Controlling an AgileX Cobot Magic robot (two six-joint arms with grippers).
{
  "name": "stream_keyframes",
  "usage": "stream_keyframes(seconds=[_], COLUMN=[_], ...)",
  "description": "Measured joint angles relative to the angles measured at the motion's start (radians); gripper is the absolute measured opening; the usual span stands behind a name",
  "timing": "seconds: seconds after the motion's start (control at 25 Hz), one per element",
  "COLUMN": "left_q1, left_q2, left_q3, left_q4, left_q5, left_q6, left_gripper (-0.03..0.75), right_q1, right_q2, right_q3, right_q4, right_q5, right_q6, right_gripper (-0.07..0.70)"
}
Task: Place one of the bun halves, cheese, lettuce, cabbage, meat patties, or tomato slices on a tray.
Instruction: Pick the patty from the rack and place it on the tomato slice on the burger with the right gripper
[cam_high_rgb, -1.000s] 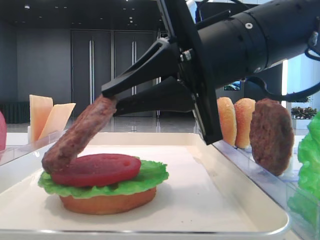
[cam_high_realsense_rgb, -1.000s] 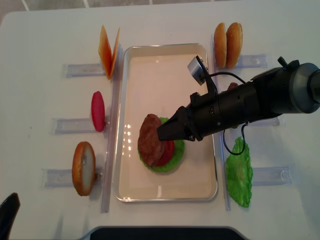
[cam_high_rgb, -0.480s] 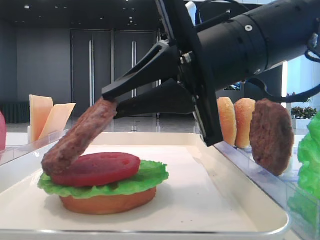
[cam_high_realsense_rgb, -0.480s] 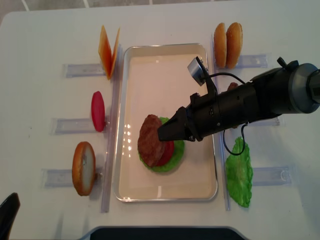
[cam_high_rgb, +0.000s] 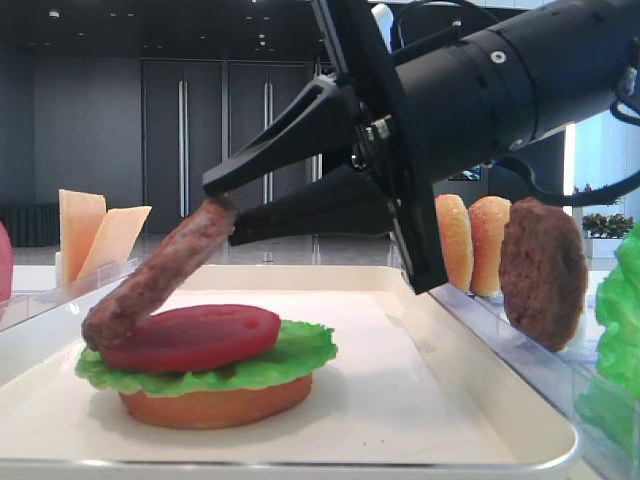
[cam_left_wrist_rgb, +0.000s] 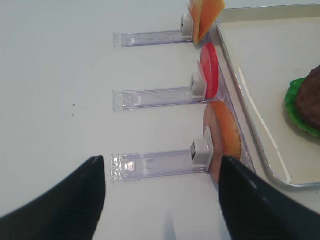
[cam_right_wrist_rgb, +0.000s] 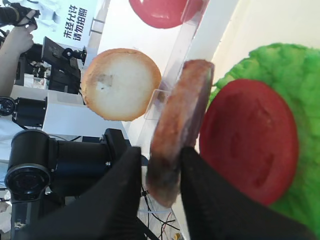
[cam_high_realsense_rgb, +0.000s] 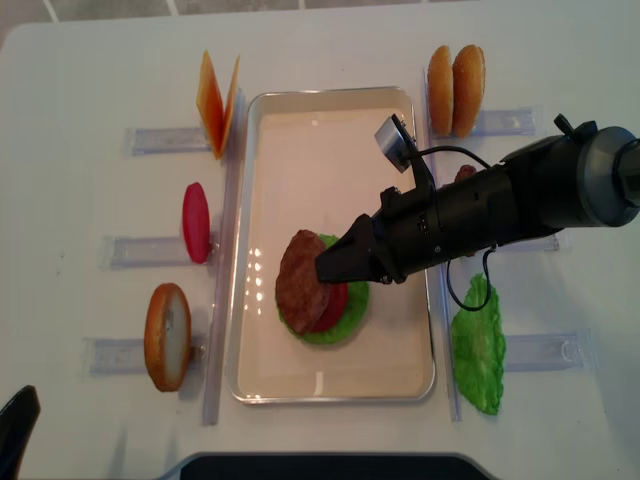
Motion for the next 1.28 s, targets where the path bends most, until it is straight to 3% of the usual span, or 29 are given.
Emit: stream_keyframes(seconds=[0.76, 1.28], left_q1=[0.000, 0.000], left_q2=[0.000, 0.000], left_q3=[0.000, 0.000], left_q4=[0.000, 0.000], left_q5=[0.000, 0.000], left_q6=[0.000, 0.000], left_gripper=[0.534, 0.534], right_q1=[0.000, 0.000], right_q2=[0.000, -0.076], right_q3=[0.000, -0.008], right_q4=[-0.040, -0.163], right_q5=[-0.027, -0.145], right_q6=[-0.016, 0.038], right_gripper=[0.575, 0.596])
